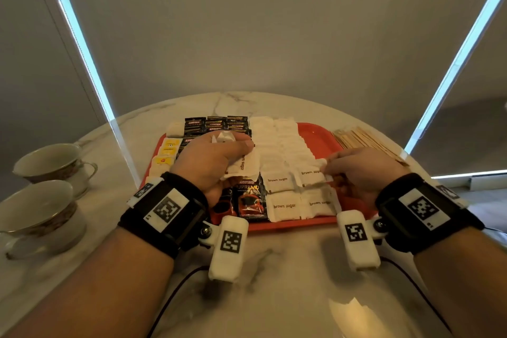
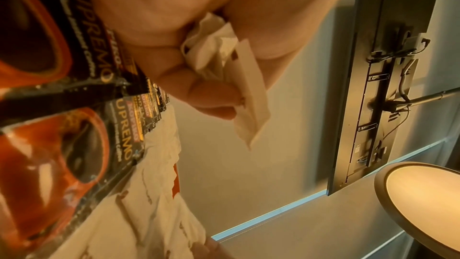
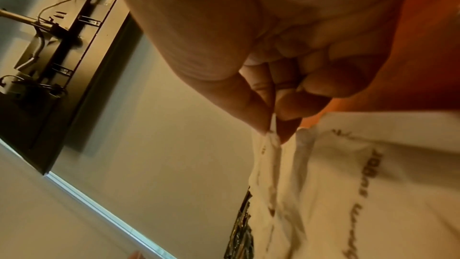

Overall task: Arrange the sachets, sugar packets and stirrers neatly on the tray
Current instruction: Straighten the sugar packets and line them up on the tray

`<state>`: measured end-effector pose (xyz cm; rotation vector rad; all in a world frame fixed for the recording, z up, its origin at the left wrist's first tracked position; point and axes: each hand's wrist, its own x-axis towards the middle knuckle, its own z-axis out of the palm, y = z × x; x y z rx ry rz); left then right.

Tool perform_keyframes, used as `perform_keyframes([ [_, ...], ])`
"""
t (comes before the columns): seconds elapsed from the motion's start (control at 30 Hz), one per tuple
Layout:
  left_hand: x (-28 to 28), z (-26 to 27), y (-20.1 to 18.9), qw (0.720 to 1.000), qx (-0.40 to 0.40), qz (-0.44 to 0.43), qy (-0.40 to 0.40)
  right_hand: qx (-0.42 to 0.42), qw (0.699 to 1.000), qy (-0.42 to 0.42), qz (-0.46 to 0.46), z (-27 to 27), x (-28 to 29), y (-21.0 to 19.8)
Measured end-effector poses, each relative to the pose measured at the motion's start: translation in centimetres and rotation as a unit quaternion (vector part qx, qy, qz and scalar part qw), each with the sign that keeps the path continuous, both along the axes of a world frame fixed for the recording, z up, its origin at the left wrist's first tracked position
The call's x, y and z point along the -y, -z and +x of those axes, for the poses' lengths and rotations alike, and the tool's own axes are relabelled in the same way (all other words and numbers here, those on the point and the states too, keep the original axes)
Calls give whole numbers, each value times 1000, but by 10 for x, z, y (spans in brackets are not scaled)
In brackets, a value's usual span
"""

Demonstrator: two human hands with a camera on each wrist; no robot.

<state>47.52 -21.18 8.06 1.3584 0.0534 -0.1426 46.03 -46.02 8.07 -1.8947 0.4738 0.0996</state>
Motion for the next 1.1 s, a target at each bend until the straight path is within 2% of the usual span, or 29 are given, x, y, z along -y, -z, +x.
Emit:
perform_keyframes([
  [0.13, -3, 2, 1, 1000, -3, 7, -13, -16, 998, -7, -54, 0, 1, 5],
  [0.23, -3, 4, 2, 1000, -8, 8, -14, -22, 998, -9, -57, -1, 1, 7],
  [0.3, -3, 4, 3, 1000, -7, 8, -14, 16, 998, 7, -53, -1, 1, 7],
  [0.37, -3, 4, 3, 1000, -5, 8, -12, 91, 992, 28, -79, -3, 0, 5],
  [0.43, -2, 4, 3, 1000, -5, 7, -11, 141, 985, 20, -97, -3, -4, 0],
  [0.6, -2, 3, 2, 1000, -3, 4, -7, 70, 990, -74, -94, 0, -18, -2],
  [0.7, -3, 3, 0, 1000, -1, 3, -9, 124, 978, -82, -148, 2, -23, -6],
  [0.8, -4, 4, 0, 1000, -3, -3, -13, 139, 963, -131, -188, 6, -37, -15],
  [0.93, -2, 3, 1, 1000, -7, 3, -15, 84, 942, -198, -259, 17, -55, -15],
  [1.1, -6, 6, 1, 1000, -3, 7, -14, 27, 928, -209, -306, 23, -59, -12],
])
